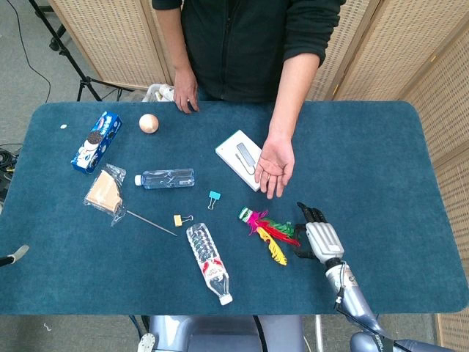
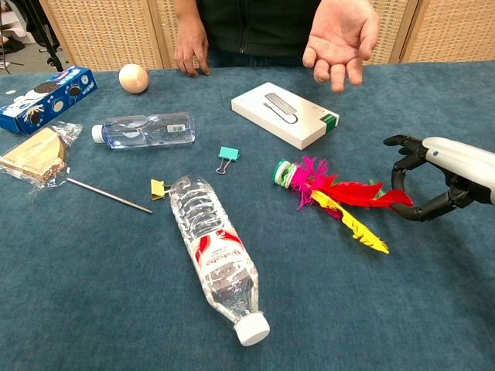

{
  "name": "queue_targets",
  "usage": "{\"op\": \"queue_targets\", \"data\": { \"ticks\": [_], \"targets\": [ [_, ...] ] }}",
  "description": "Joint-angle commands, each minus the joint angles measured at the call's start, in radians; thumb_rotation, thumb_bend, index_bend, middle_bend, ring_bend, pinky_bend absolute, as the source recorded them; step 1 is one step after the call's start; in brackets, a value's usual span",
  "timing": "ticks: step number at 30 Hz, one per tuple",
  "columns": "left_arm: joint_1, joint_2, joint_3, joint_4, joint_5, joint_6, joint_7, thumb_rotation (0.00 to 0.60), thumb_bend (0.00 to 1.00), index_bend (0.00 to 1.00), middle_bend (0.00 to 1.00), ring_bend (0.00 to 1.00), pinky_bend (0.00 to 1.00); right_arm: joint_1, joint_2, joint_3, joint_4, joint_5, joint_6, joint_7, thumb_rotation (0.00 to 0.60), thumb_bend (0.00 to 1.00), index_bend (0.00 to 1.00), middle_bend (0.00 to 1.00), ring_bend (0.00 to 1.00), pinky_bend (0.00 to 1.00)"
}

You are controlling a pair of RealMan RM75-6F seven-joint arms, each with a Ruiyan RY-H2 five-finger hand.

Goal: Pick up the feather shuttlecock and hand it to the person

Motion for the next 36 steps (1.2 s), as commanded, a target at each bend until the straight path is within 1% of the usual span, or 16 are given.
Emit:
{"op": "queue_targets", "data": {
  "ticks": [1,4,8,9,11,17,20,23,27,28,31,33,36],
  "targets": [
    [0.000,0.000,0.000,0.000,0.000,0.000,0.000,0.600,0.00,0.00,0.00,0.00,0.00,-0.001,-0.002,-0.002,-0.001,-0.001,0.005,0.000,0.600,0.57,0.67,0.00,0.00,0.00],
    [-0.001,0.001,0.000,-0.001,-0.001,-0.001,-0.001,0.600,0.00,0.00,0.00,0.00,0.00,-0.004,0.004,-0.007,-0.010,-0.009,0.013,0.004,0.600,0.64,0.69,0.00,0.00,0.00],
    [0.000,0.003,0.000,0.000,-0.002,-0.003,-0.007,0.600,0.00,0.00,0.00,0.00,0.00,-0.020,0.024,-0.012,-0.039,-0.052,0.057,0.020,0.600,0.81,0.73,0.01,0.00,0.00],
    [0.000,0.003,0.000,0.000,-0.002,-0.002,-0.008,0.600,0.00,0.00,0.00,0.00,0.00,-0.023,0.032,-0.013,-0.049,-0.064,0.067,0.024,0.600,0.82,0.73,0.01,0.00,0.00],
    [0.000,0.004,0.000,0.000,0.000,-0.001,-0.011,0.600,0.00,0.00,0.00,0.00,0.00,-0.032,0.057,-0.015,-0.078,-0.090,0.090,0.031,0.600,0.83,0.74,0.01,0.00,0.00],
    [0.003,0.009,0.001,-0.002,0.004,0.005,-0.022,0.600,0.00,0.00,0.00,0.00,0.00,-0.071,0.183,-0.017,-0.205,-0.202,0.191,0.060,0.600,0.83,0.74,0.01,0.00,0.00],
    [0.005,0.010,0.002,-0.004,0.008,0.008,-0.022,0.600,0.00,0.00,0.00,0.00,0.00,-0.081,0.238,-0.007,-0.260,-0.246,0.227,0.071,0.600,0.83,0.74,0.02,0.00,0.00],
    [0.008,0.012,0.002,-0.007,0.012,0.015,-0.025,0.600,0.00,0.00,0.00,0.00,0.00,-0.082,0.294,0.016,-0.320,-0.262,0.245,0.087,0.600,0.84,0.74,0.03,0.00,0.00],
    [0.010,0.015,0.001,-0.009,0.013,0.022,-0.030,0.600,0.00,0.00,0.00,0.00,0.00,-0.078,0.357,0.055,-0.390,-0.271,0.269,0.077,0.600,0.85,0.74,0.03,0.00,0.00],
    [0.010,0.015,0.000,-0.009,0.012,0.020,-0.032,0.600,0.00,0.00,0.00,0.00,0.00,-0.072,0.379,0.079,-0.419,-0.273,0.281,0.064,0.600,0.85,0.75,0.03,0.00,0.00],
    [0.008,0.017,0.001,-0.009,0.012,0.016,-0.032,0.600,0.00,0.00,0.00,0.00,0.00,-0.058,0.413,0.113,-0.473,-0.248,0.280,0.028,0.600,0.85,0.75,0.03,0.00,0.00],
    [0.009,0.018,0.002,-0.010,0.014,0.017,-0.033,0.600,0.00,0.00,0.00,0.00,0.00,-0.041,0.432,0.146,-0.507,-0.224,0.281,-0.006,0.600,0.85,0.75,0.03,0.00,0.00],
    [0.011,0.019,0.001,-0.009,0.014,0.020,-0.040,0.600,0.00,0.00,0.00,0.00,0.00,-0.013,0.452,0.186,-0.551,-0.171,0.272,-0.059,0.600,0.85,0.75,0.03,0.00,0.00]
  ]
}}
